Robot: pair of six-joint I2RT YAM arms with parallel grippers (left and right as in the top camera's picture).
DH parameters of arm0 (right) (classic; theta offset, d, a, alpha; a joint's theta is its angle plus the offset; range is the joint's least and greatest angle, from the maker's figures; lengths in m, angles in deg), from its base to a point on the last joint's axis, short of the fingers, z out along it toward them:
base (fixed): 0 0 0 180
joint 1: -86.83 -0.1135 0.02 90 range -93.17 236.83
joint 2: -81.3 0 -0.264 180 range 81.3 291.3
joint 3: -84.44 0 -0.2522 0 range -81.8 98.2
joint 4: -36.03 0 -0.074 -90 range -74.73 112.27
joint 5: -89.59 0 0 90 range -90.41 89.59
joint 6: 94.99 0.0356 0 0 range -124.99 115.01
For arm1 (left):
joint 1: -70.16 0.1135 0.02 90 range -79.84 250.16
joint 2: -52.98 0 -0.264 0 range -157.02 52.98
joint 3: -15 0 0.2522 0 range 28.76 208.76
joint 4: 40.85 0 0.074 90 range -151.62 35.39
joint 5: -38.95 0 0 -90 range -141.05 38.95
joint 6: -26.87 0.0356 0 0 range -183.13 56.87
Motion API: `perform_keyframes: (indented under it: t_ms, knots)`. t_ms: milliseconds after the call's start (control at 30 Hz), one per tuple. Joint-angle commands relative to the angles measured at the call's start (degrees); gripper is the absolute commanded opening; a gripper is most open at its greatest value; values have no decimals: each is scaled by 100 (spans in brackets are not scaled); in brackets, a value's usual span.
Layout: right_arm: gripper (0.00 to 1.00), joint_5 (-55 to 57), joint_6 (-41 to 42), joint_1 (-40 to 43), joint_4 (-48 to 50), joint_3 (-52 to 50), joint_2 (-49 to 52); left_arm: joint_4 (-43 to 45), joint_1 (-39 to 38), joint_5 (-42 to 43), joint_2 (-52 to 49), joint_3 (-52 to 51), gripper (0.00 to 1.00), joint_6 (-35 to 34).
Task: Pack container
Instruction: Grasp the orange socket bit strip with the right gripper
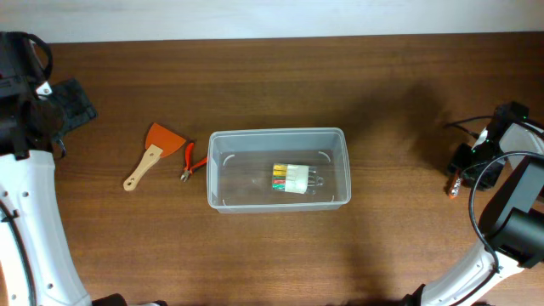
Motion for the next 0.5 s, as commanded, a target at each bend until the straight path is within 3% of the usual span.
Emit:
perform_keyframes:
  t_ms: [0, 167, 400, 467]
  knots:
    - [36, -122, 0, -4, 7, -44, 214, -17, 20, 61, -20, 4, 79, -33]
    - [23, -125, 2, -4, 4, -44, 214, -17, 20, 61, -20, 4, 79, -33]
    - [13, -127, 2, -7, 9, -44, 214, -17, 20, 61, -22, 4, 79, -33]
    - [4, -127, 0, -11, 9, -44, 212, -15, 20, 61, -22, 4, 79, -33]
